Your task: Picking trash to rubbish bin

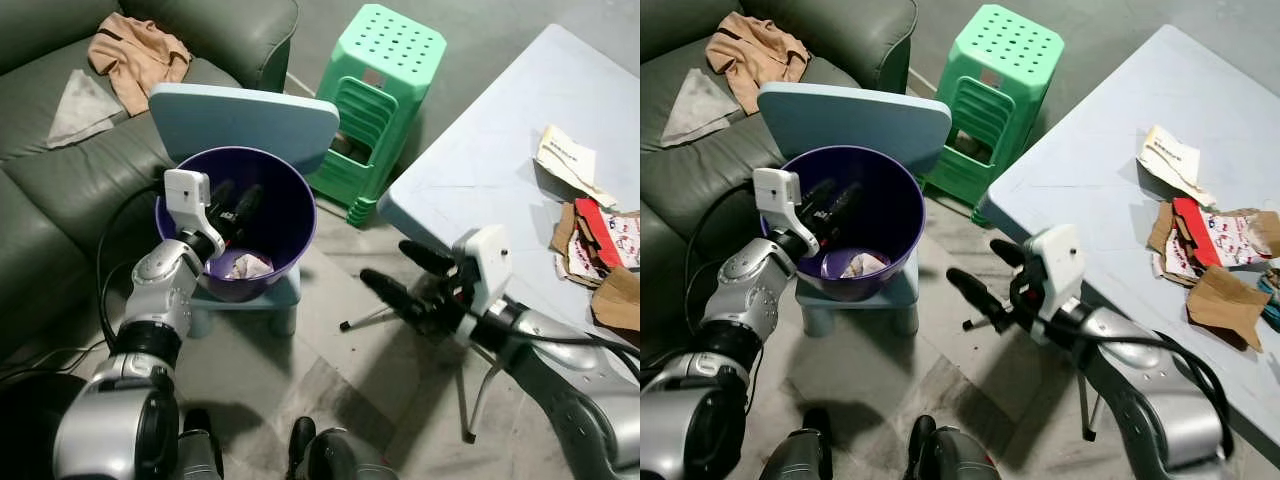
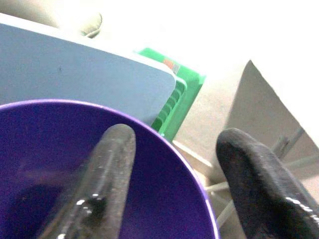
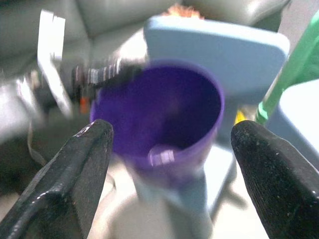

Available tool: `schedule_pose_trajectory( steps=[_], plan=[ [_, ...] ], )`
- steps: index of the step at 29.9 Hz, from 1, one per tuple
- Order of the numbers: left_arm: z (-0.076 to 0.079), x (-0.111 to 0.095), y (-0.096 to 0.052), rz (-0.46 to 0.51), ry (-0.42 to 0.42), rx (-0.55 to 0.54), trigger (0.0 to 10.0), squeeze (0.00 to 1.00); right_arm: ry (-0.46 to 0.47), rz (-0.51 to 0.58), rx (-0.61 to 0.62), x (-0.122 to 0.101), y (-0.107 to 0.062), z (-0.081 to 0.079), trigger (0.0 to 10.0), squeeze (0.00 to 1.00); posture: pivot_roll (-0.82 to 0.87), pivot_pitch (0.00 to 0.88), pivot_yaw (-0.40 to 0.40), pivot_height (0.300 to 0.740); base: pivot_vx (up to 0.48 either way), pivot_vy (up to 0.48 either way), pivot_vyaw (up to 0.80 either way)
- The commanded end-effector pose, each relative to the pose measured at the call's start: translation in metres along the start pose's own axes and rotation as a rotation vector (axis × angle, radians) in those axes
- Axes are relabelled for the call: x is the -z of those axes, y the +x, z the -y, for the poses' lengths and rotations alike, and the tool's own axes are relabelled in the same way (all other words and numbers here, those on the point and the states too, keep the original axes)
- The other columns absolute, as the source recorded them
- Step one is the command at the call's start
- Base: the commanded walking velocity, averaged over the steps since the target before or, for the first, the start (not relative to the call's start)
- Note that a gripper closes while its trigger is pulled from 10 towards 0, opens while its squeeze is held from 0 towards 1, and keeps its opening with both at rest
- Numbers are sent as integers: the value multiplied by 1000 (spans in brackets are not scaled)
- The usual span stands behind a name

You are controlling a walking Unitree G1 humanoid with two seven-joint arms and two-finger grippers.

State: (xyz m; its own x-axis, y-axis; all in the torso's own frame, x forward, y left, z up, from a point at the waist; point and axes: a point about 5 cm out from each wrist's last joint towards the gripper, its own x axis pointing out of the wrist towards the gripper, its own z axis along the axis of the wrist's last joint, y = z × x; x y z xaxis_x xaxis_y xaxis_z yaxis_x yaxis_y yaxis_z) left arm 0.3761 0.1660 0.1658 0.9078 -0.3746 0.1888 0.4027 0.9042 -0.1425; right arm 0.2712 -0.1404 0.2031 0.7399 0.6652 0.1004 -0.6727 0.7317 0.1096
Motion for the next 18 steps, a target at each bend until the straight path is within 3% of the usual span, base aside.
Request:
schedule_pose_trajectory(
  steps=[1, 2, 6, 18],
  plan=[
    [4, 3, -3, 8, -29, -21, 10000, 941, 23, 60, 48, -5, -4, 10, 10000, 0, -5, 246, -180, 740, 0, 0, 0],
    [6, 0, -4, 29, -41, -39, 10000, 0, 27, 83, 61, -6, -1, 13, 10000, 0, 13, 230, -174, 740, 0, 0, 0],
    [16, -15, -10, 89, -18, -54, 10000, 0, 28, 138, 101, -6, 7, 21, 10000, 0, 44, 201, -163, 740, 0, 0, 0],
    [19, -44, -20, 143, 50, -195, 10000, 0, 8, 224, 243, 2, 18, 39, 10000, 0, 110, 80, -131, 740, 0, 0, 0]
  ],
)
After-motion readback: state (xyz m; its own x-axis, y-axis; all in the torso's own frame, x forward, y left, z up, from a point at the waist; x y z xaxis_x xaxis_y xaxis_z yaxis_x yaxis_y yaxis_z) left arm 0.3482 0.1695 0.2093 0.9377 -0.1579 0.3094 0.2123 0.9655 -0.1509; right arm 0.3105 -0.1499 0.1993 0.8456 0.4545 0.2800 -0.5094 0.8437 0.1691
